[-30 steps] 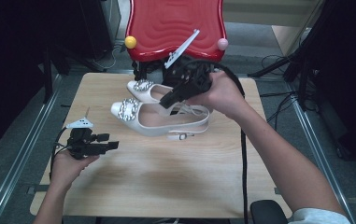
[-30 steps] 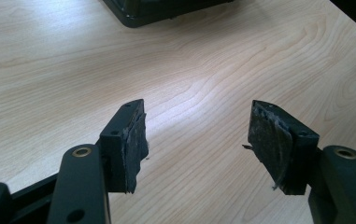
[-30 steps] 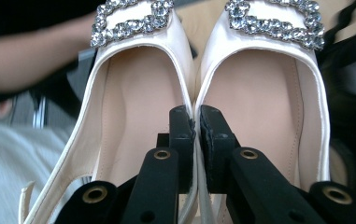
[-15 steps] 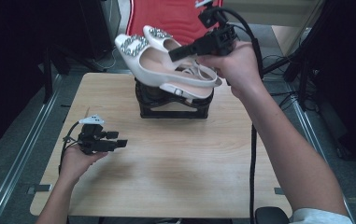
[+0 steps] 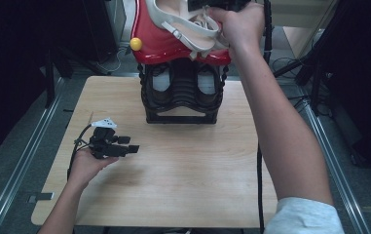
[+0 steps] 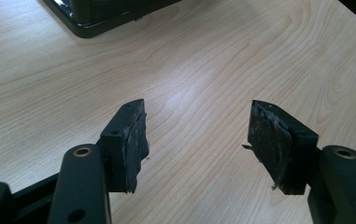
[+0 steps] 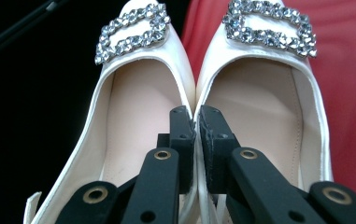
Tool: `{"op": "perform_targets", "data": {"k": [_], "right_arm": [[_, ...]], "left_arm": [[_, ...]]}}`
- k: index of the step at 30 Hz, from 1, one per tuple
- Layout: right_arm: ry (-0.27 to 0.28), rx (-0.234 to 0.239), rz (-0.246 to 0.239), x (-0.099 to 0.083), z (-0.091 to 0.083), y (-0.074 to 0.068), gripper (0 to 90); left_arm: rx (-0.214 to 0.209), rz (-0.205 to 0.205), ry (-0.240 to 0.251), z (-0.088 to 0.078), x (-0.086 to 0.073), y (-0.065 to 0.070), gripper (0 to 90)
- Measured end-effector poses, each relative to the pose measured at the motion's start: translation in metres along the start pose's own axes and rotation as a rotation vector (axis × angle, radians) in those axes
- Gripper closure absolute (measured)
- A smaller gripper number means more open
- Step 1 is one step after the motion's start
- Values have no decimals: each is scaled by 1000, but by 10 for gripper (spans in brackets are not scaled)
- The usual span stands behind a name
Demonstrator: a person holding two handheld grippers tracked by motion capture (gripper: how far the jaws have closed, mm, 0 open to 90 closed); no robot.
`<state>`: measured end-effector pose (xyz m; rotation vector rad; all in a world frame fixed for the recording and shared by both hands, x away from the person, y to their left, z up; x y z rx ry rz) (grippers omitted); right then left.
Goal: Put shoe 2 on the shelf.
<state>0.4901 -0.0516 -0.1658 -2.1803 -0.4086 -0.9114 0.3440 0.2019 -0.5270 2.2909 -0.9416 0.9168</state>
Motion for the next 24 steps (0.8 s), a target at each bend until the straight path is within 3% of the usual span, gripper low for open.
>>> {"op": "perform_targets", "data": {"k": [10,14,17,19,21,24], "right_arm": [[136,-167,138,31,24,25,863],[222,-215,189,36,33,32,863],[292,-271,195,36,40,35,863],[319,-281,214,34,47,37,863],[300,-283,232,31,55,36,862],[298,-331,223,28,64,33,861]], "left_arm": [[-16,19,-3,5,2,3,377],[-20,18,8,4,3,4,378],[-25,14,7,4,3,4,378],[-18,16,6,5,3,5,379],[-23,19,5,5,4,6,380],[-25,24,0,6,4,7,380]]}}
Point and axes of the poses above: each handheld gripper's, and its own axes: z roughly forward along the jaws, x roughly out of its top, y roughly to its right, the point moved 6 cm from there along z, roughly forward along the jaws, and after that the axes turned 10 degrees about z, right-handed, at the moved point
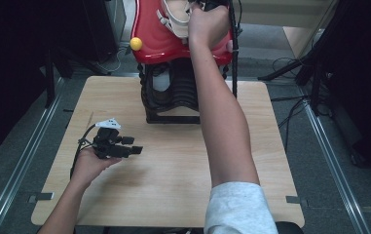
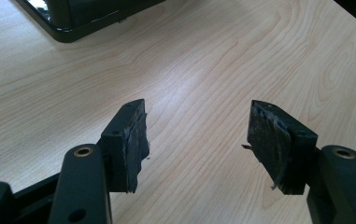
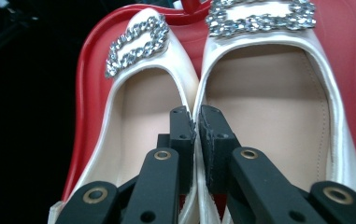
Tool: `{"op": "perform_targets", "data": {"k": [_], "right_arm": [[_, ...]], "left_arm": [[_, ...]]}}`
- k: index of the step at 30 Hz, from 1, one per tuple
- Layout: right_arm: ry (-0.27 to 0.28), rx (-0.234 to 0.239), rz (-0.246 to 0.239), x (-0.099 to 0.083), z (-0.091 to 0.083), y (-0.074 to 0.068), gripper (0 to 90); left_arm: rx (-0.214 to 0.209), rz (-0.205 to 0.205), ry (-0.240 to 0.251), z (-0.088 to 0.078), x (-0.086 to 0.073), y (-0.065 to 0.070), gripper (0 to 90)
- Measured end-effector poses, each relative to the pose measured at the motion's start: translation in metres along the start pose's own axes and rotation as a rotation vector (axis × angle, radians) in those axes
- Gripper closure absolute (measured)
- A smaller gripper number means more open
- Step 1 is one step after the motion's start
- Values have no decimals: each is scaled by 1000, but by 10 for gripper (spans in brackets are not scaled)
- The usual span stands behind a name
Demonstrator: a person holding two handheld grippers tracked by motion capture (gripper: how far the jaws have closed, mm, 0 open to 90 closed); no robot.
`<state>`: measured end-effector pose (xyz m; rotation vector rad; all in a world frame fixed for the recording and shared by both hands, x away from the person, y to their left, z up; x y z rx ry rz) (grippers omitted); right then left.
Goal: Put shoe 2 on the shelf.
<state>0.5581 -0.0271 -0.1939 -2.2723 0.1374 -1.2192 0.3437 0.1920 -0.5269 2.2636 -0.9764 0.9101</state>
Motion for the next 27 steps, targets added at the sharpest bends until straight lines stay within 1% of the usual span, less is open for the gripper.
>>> {"op": "perform_targets", "data": {"k": [1,2,4,5,8,11,13,14,15,17,19,22,24,27], "right_arm": [[-1,-5,4,-2,1,-1,861],[1,-8,21,-3,2,-1,861],[-2,-15,37,-4,3,-1,859],[3,-19,34,-5,2,-1,856],[-3,-26,13,-6,1,-2,846],[-23,-23,-7,-7,0,-3,815],[-23,-18,-26,-7,-1,-3,784],[-24,-25,-42,-7,-2,-4,776],[-23,-27,-58,-6,-3,-4,758],[-28,-21,-78,-7,-4,-7,722],[-34,-15,-89,-7,-5,-7,698],[-51,4,-78,-6,-7,-7,672],[-42,19,-83,-3,-9,-7,656],[-50,39,-83,0,-13,-8,625]], "left_arm": [[1,3,-2,0,0,0,380],[1,2,-2,0,0,0,380],[3,0,-6,1,0,0,380],[4,0,-6,1,0,0,379],[2,3,-5,1,0,0,380],[3,1,-4,1,0,0,380],[2,1,-6,2,0,1,380],[7,4,-13,2,0,0,380],[2,9,-15,2,0,0,380],[1,13,-22,3,0,0,380],[0,14,-27,4,0,0,380],[-1,13,-29,4,0,0,380],[-2,10,-24,5,0,0,380],[-3,9,-25,5,0,0,380]]}}
Point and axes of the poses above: each handheld gripper's, and its own axes: z roughly forward along the jaws, x roughly out of its top, y roughly to its right, the point moved 6 cm from there along z, roughly forward along the jaws, and after that the axes turned 10 degrees about z, right-handed, at the moved point
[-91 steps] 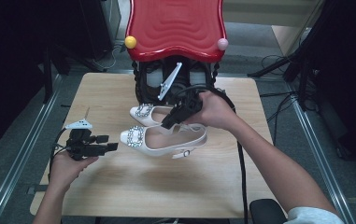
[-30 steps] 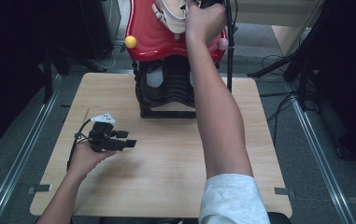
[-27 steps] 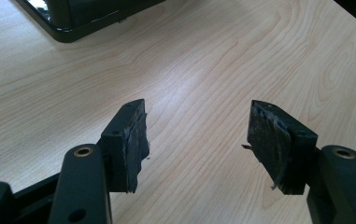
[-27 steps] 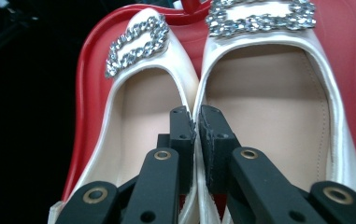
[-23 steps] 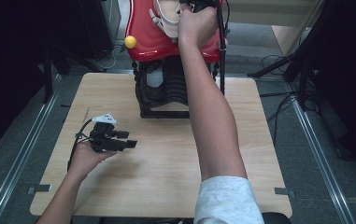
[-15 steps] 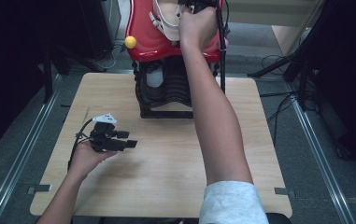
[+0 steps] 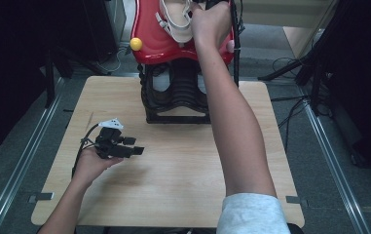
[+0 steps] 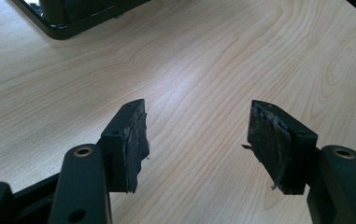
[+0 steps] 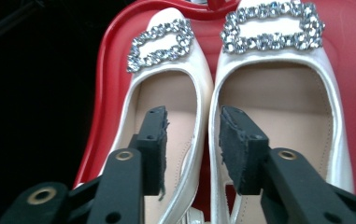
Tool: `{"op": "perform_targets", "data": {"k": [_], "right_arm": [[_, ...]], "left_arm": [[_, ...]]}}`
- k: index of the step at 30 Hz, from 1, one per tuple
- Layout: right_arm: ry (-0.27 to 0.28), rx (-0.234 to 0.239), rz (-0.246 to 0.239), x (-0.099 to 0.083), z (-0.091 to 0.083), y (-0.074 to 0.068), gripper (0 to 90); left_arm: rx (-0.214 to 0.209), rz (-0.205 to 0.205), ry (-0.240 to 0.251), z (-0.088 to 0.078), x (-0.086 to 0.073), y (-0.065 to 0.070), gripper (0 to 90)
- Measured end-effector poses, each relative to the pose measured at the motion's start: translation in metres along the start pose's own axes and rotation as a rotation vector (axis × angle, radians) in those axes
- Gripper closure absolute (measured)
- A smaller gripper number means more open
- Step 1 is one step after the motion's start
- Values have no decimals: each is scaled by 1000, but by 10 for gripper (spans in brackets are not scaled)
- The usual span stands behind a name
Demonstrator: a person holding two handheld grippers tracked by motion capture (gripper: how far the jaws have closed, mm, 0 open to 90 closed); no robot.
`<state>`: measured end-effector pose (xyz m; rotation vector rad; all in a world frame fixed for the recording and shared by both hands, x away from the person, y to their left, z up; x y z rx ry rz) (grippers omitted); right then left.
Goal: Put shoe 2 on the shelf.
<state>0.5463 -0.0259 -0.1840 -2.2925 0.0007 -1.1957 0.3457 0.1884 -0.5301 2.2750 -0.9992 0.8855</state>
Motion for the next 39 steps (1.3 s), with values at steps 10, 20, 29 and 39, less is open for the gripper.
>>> {"op": "perform_targets", "data": {"k": [10,20,29,39], "right_arm": [[21,45,-81,7,-17,4,531],[16,78,-95,12,-32,21,417],[1,60,-88,8,-37,51,398],[13,54,-74,8,-48,84,384]], "left_arm": [[2,6,-8,-1,-1,0,379],[1,5,-15,1,-1,-1,378],[0,-2,0,0,0,-1,378],[1,5,-12,1,-1,0,377]]}}
Point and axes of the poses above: each handheld gripper's, and its own axes: z roughly forward along the jaws, x roughly out of its top, y roughly to its right, the point moved 6 cm from there along z, roughly forward along the jaws, and after that the axes turned 10 degrees about z, right-handed, at the moved point
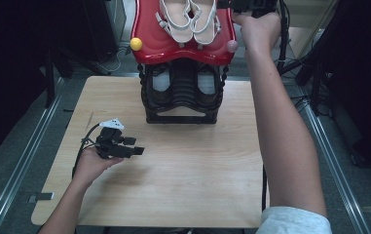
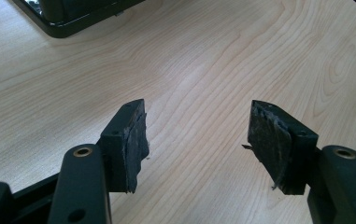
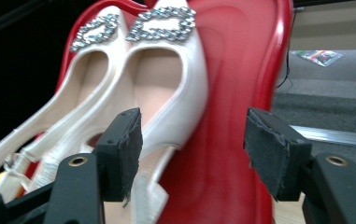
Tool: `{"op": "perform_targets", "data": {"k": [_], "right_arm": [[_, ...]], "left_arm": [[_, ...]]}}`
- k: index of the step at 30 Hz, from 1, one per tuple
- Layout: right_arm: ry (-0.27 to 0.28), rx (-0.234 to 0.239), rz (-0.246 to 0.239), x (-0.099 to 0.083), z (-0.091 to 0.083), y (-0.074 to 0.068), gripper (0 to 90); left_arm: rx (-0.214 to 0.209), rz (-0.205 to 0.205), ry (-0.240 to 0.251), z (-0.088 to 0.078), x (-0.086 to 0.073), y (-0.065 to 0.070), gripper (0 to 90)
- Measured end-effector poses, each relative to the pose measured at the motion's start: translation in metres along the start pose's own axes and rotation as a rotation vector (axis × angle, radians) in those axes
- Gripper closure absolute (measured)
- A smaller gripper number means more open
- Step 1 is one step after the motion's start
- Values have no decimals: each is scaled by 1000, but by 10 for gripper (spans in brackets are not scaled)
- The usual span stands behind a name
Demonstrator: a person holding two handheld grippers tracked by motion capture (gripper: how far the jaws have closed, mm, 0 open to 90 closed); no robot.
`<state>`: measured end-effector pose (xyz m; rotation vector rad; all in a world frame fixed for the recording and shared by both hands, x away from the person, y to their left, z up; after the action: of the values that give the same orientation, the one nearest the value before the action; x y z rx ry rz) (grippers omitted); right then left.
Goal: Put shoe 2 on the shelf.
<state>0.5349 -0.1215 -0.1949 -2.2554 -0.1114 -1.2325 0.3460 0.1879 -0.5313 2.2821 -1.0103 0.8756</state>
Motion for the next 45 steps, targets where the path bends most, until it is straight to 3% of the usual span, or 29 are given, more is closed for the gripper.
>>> {"op": "perform_targets", "data": {"k": [10,16,29,36,45], "right_arm": [[-10,-21,-8,-8,-7,31,355],[-24,-19,18,-16,-9,49,378],[-26,-86,42,-29,-16,88,351],[-38,-121,56,-45,-15,109,334],[-54,-118,58,-70,-14,129,334]], "left_arm": [[-2,9,-4,2,0,0,377],[-1,8,-8,2,0,1,377],[0,21,-17,3,-1,0,377],[-1,19,-19,3,-1,1,377],[-11,6,-3,1,0,0,376]]}}
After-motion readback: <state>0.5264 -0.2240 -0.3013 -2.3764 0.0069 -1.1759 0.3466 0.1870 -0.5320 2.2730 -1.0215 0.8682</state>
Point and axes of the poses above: each handheld gripper's, and its own axes: z roughly forward along the jaws, x roughly out of its top, y roughly to its right, the point moved 6 cm from there along z, roughly forward along the jaws, and after that the axes turned 10 degrees about z, right-handed, at the moved point
